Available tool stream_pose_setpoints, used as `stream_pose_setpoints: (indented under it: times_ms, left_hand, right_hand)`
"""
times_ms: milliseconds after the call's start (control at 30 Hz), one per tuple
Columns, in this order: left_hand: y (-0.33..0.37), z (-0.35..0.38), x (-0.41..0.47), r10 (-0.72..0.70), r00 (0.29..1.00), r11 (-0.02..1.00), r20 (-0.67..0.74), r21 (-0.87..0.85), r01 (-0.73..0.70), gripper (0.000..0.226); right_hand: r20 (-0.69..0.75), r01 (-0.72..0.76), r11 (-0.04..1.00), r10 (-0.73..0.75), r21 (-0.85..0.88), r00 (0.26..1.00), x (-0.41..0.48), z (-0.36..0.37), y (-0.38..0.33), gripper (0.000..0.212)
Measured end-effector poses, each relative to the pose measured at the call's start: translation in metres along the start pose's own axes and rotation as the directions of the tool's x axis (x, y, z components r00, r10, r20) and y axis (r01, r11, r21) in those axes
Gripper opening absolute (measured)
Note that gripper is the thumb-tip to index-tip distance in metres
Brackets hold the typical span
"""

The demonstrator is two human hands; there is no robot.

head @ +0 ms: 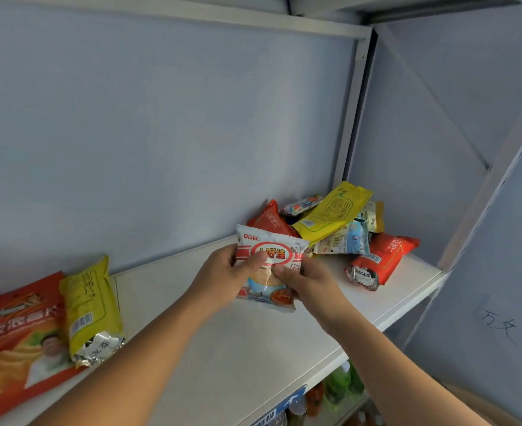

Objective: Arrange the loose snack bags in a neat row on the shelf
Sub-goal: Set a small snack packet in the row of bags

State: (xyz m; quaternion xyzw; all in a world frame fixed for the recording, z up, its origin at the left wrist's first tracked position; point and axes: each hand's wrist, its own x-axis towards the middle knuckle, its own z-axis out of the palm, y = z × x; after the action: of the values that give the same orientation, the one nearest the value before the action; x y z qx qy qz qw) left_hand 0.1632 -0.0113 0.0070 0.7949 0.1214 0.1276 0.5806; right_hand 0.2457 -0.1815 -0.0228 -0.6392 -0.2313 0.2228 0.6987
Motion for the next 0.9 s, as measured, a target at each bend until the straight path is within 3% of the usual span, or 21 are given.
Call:
stream_pose_setpoints:
  times_ms: [100, 200, 400, 467, 633, 767, 900]
  left_hand:
    - [-0.006, -0.016, -0.018, -0.015, 1.0, 1.0, -0.027, -0.016, 0.014, 0.037]
    - [-0.013, -0.035, -0.042, -0.022, 0.984, 1.0, -0.177, -0.01, 0.02, 0.023]
    - [-0.04, -0.084, -0.109, -0.052, 0.86, 0.997, -0.508, 0.024, 0.074, 0.016]
    - [-0.048, -0.101, -0.131, -0.067, 0.83, 0.996, -0.553, 0.01, 0.087, 0.015]
    - [-0.051, -0.147, -0.171, -0.061, 0.796, 0.998, -0.602, -0.016, 0.064, 0.026]
    - [-0.063, -0.195, -0.208, -0.061, 0.726, 0.998, -0.685, -0.038, 0.048, 0.034]
    - [-0.078, -0.247, -0.255, -0.115, 0.708, 0.99, -0.696, -0.025, 0.137, 0.017]
  right_hand:
    - [0.022, 0.014, 0.999, -0.015, 0.04, 1.0, 0.004, 0.02, 0.004, 0.02]
    - [0.114, -0.003, 0.998, -0.004, 0.067, 0.993, 0.003, 0.05, 0.008, 0.023]
    - [0.386, -0.072, 0.997, 0.074, -0.02, 0.919, -0.005, 0.124, 0.021, 0.037]
    - [0.412, -0.072, 0.997, 0.079, -0.032, 0.908, -0.015, 0.152, 0.027, 0.026]
    - [0.394, -0.042, 0.997, 0.066, -0.069, 0.917, -0.026, 0.217, 0.023, 0.012]
    - [0.263, -0.039, 0.997, 0.054, -0.06, 0.963, -0.02, 0.274, 0.012, 0.01]
    - [0.112, -0.021, 0.981, 0.043, -0.195, 0.993, -0.001, 0.329, 0.005, 0.016]
